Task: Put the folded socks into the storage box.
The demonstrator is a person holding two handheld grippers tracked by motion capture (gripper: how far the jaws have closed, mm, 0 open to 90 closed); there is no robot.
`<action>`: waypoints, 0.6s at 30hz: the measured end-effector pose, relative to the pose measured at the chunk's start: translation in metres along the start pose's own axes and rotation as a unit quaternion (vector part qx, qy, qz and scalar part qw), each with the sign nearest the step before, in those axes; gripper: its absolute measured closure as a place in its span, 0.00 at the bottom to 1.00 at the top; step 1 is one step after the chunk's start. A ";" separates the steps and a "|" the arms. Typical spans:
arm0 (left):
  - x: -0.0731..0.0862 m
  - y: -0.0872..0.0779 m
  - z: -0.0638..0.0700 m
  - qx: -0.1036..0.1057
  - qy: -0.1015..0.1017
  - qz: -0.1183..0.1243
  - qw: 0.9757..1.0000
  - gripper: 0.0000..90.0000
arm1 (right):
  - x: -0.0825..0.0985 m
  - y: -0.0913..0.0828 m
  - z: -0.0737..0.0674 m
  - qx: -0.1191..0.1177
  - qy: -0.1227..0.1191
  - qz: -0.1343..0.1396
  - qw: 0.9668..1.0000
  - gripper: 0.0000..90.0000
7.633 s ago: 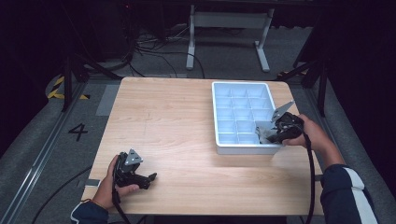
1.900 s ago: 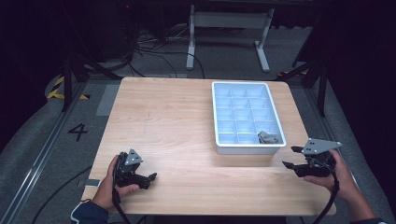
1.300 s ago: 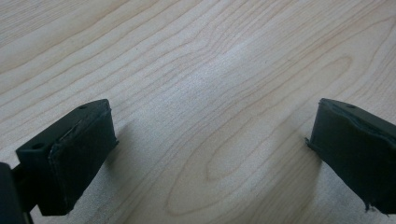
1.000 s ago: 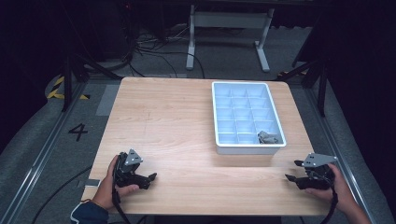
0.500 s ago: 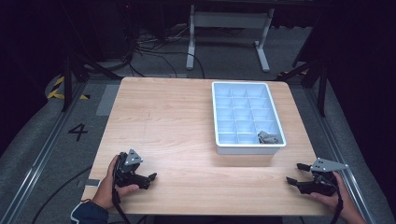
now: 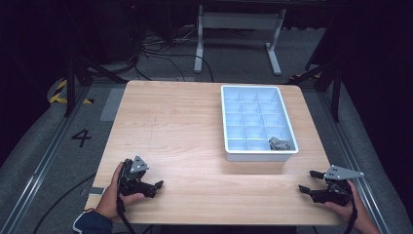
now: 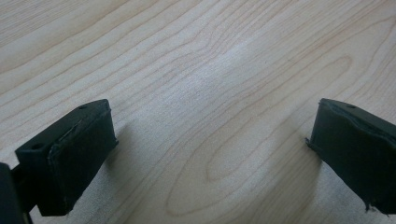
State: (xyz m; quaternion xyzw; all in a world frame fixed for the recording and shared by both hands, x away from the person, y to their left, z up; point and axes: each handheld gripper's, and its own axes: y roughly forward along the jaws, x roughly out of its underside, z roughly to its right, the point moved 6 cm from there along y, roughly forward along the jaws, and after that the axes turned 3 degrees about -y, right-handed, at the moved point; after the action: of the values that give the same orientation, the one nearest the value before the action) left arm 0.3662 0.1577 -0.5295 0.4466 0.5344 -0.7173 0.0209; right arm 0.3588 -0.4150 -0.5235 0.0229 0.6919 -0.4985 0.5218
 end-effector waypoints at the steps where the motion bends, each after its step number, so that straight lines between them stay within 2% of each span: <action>1: 0.000 0.000 0.000 0.000 -0.001 0.000 1.000 0.00 | 0.000 0.000 0.000 0.000 0.000 0.000 1.000 0.26; 18: 0.000 0.000 0.000 0.001 -0.001 0.000 1.000 0.00 | 0.000 0.000 0.000 0.000 0.000 0.000 1.000 0.26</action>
State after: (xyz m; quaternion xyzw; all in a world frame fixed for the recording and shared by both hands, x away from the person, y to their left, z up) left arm 0.3661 0.1576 -0.5295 0.4460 0.5340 -0.7180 0.0206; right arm 0.3588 -0.4151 -0.5235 0.0231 0.6920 -0.4985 0.5217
